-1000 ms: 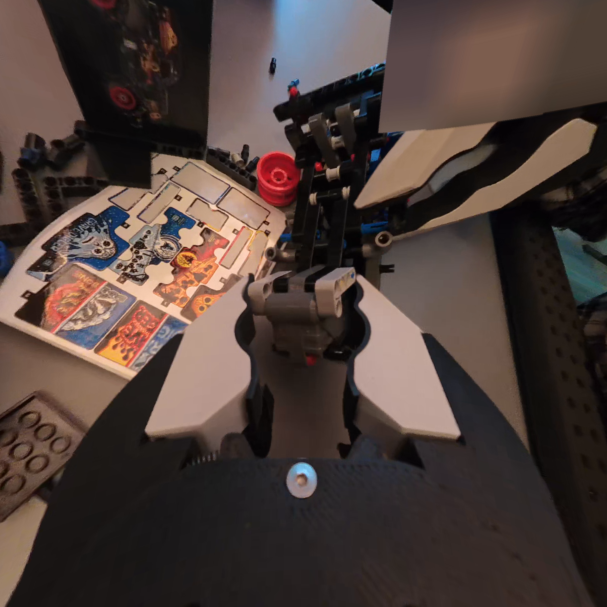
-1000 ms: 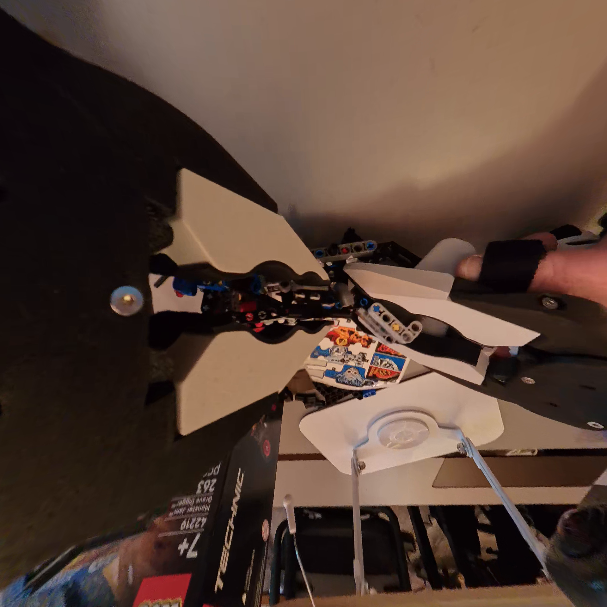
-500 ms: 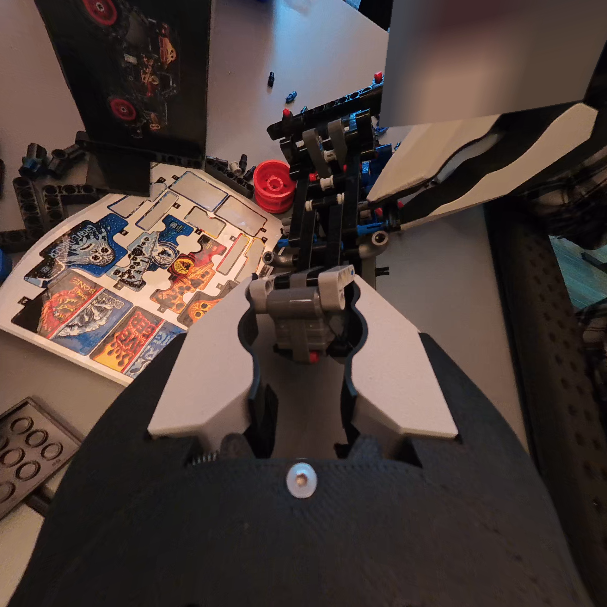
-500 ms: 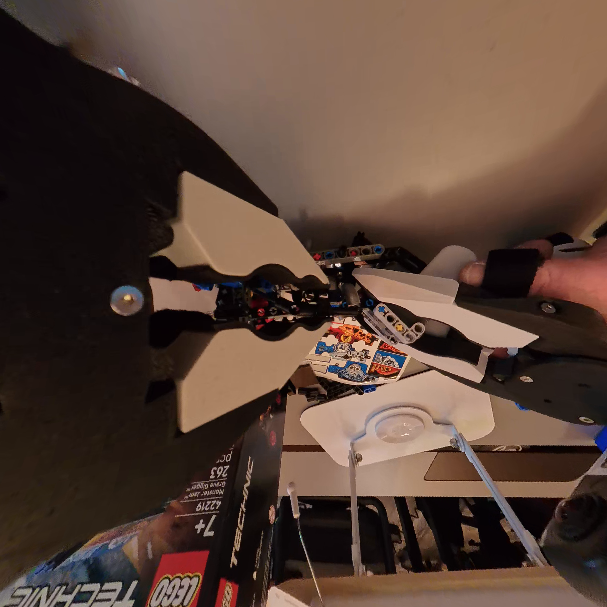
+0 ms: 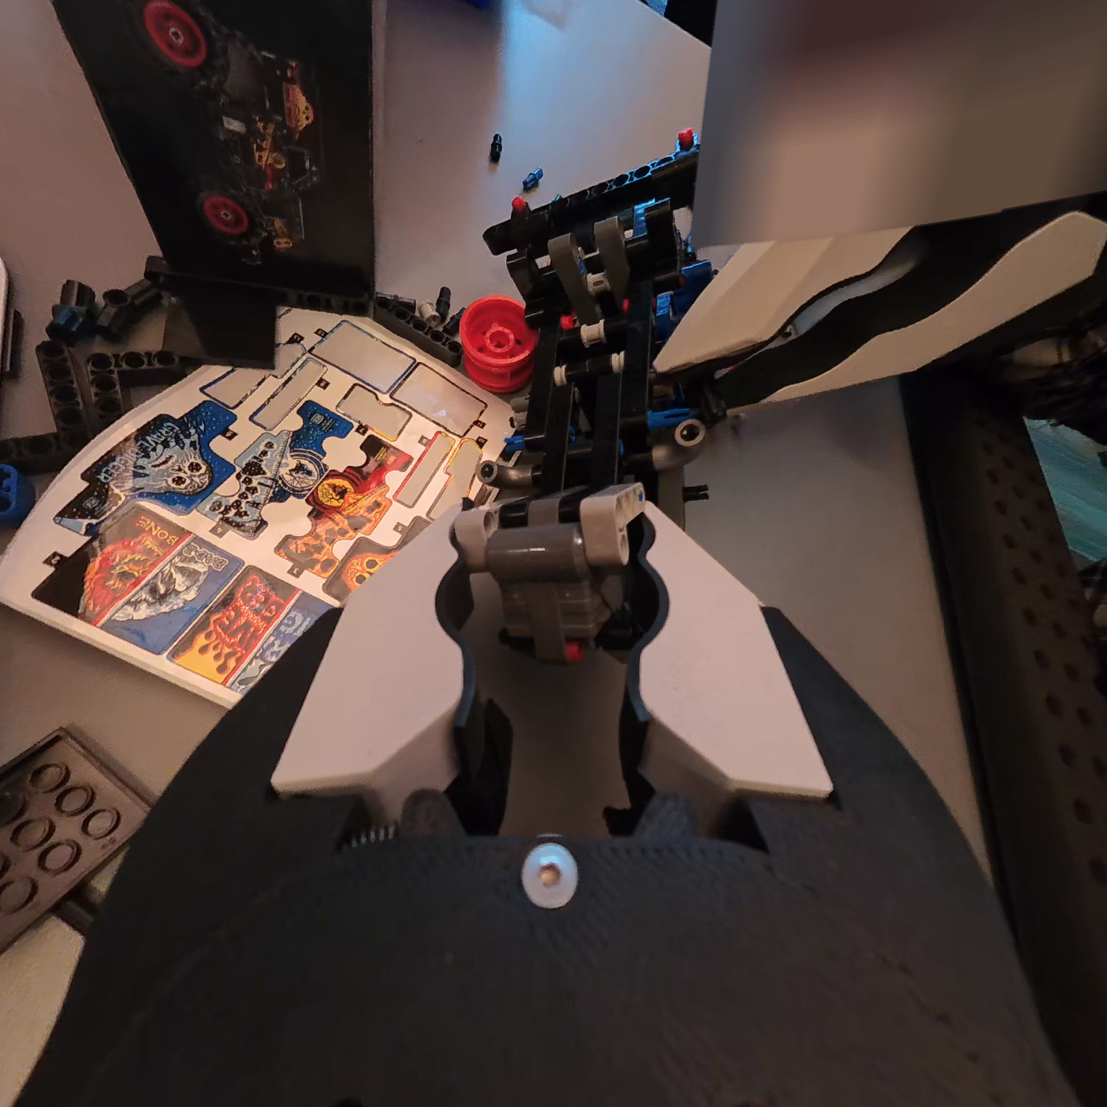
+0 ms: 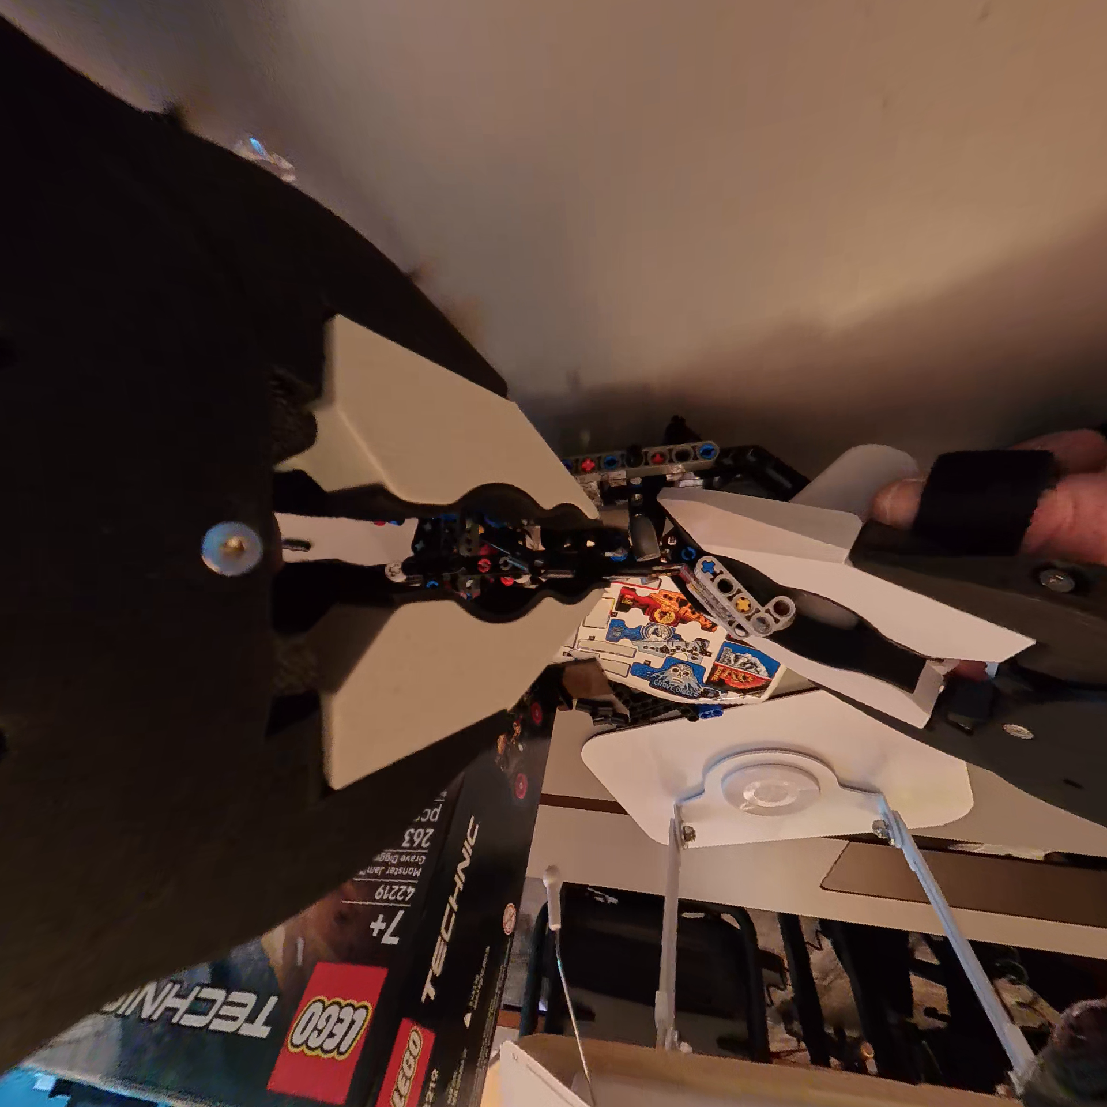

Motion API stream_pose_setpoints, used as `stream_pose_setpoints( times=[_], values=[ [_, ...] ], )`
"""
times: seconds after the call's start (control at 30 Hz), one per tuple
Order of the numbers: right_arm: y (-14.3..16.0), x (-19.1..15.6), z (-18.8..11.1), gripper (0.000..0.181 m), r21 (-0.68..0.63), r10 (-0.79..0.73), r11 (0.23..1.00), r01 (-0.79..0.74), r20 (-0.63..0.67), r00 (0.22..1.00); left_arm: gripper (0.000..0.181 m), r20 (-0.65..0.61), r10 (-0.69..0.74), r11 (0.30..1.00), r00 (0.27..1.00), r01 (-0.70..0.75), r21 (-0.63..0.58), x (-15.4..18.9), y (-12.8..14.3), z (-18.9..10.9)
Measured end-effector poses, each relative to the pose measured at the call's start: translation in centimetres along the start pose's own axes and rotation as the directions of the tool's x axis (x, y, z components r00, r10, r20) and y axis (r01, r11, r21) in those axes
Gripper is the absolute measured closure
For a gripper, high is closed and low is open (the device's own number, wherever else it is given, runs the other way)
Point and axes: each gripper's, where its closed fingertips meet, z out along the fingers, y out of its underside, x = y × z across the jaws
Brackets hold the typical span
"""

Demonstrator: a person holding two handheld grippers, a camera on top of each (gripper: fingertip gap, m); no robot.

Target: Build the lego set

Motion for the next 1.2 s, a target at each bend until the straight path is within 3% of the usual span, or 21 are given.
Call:
stream_pose_setpoints(
  times=[0.13,0.47,0.83,1.2],
  values=[
    [0.1,0.2,0.2,0.168,-0.085,0.002,0.996,-0.006,-0.048,0.999,0.131,0.014,-0.01,1.0,1.0,0.01,0.005,-0.1,0.0,0.0],
    [-0.6,0.1,-0.9,0.166,0.127,0.122,0.983,-0.13,0.067,0.99,0.132,0.031,-0.012,1.0,0.999,0.011,0.01,-0.1,-0.1,-0.1],
    [-0.6,-0.1,-0.9,0.167,0.163,0.242,0.949,-0.271,0.176,0.954,0.132,0.032,-0.007,1.0,0.999,0.006,0.015,0.1,-0.2,0.1],
    [-0.8,-0.2,-1.3,0.172,0.197,0.274,0.927,-0.318,0.224,0.935,0.132,0.035,0.005,1.0,0.999,-0.005,0.015,0.2,-0.2,0.1]
  ],
)
